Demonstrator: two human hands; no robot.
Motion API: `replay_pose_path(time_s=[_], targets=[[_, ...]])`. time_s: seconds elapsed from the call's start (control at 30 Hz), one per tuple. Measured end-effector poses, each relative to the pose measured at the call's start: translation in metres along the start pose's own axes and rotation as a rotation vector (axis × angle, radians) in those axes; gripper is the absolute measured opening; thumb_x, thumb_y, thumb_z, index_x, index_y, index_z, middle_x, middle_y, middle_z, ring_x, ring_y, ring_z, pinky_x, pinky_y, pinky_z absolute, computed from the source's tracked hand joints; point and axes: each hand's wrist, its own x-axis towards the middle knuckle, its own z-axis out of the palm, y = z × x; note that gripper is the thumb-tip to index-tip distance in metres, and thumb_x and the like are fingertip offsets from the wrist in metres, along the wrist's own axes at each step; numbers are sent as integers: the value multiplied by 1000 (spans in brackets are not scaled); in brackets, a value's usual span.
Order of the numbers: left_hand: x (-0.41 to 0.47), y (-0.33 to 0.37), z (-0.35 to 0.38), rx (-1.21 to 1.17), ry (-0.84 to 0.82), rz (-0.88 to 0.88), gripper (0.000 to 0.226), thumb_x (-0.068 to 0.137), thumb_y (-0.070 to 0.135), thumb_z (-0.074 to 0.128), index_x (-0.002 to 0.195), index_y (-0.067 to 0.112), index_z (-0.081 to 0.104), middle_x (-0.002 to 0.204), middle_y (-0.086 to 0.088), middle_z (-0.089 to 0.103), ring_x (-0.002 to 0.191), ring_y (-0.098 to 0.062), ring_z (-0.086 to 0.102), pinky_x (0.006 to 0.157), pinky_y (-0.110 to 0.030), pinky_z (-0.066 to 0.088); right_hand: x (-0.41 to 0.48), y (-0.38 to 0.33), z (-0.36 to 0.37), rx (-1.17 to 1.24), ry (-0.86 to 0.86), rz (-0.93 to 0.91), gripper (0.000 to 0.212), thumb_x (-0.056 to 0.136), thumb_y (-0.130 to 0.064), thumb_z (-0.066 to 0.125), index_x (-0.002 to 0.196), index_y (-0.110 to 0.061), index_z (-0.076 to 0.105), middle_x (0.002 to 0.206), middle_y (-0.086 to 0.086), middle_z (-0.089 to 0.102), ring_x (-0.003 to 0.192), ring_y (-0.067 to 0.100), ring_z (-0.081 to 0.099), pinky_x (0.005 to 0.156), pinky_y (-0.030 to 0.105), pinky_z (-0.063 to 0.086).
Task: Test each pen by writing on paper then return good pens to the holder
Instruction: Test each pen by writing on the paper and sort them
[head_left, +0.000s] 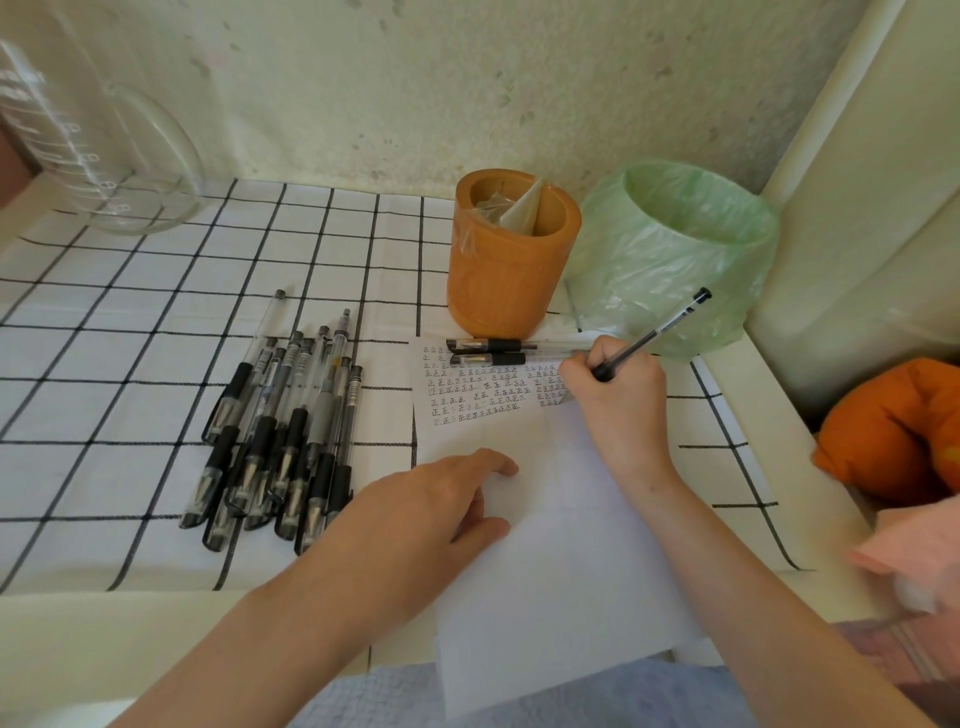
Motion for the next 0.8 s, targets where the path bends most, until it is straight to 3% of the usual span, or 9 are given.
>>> replay_pose_path(time_s=[0.3, 0.5, 0.57, 0.63, 0.8], targets=[[-3, 7, -4, -4, 36, 23, 32, 97, 37, 31, 128, 42, 35, 85, 18, 47, 69, -4, 48, 67, -20, 39, 3, 3, -5, 24, -38, 77, 40, 83, -1, 59, 52, -15, 38, 39, -11, 38, 44, 4, 32, 49, 18, 28], [-4, 7, -5, -22, 7, 37, 36, 99, 27, 22, 130, 40, 34, 87, 14, 39, 76, -5, 45, 69, -20, 36, 10, -23, -21, 247, -135, 283, 38, 90, -30, 63, 64, -3, 56, 40, -3, 44, 37, 10, 37, 41, 19, 30], [-3, 5, -4, -17, -6, 34, 36, 100, 24, 23, 131, 40, 33, 88, 16, 41, 77, -5, 47, 70, -19, 37, 2, -33, -24, 338, -179, 413, 43, 94, -37, 53, 69, -3, 60, 41, -2, 46, 37, 10, 39, 38, 19, 28], [-1, 4, -2, -34, -4, 29, 39, 99, 20, 28, 132, 40, 30, 88, 17, 46, 75, -3, 47, 68, -15, 37, -11, -38, -26, 526, -220, 535, 40, 97, -31, 46, 70, -5, 60, 45, 2, 46, 39, 12, 38, 38, 20, 25], [4, 8, -9, -375, 149, 21, 69, 91, 19, 53, 141, 43, 11, 109, 23, 48, 70, -5, 58, 64, -15, 47, -30, -55, -28, 676, -326, 552, 21, 89, -21, 58, 72, -9, 56, 53, 5, 52, 44, 14, 43, 38, 18, 29]])
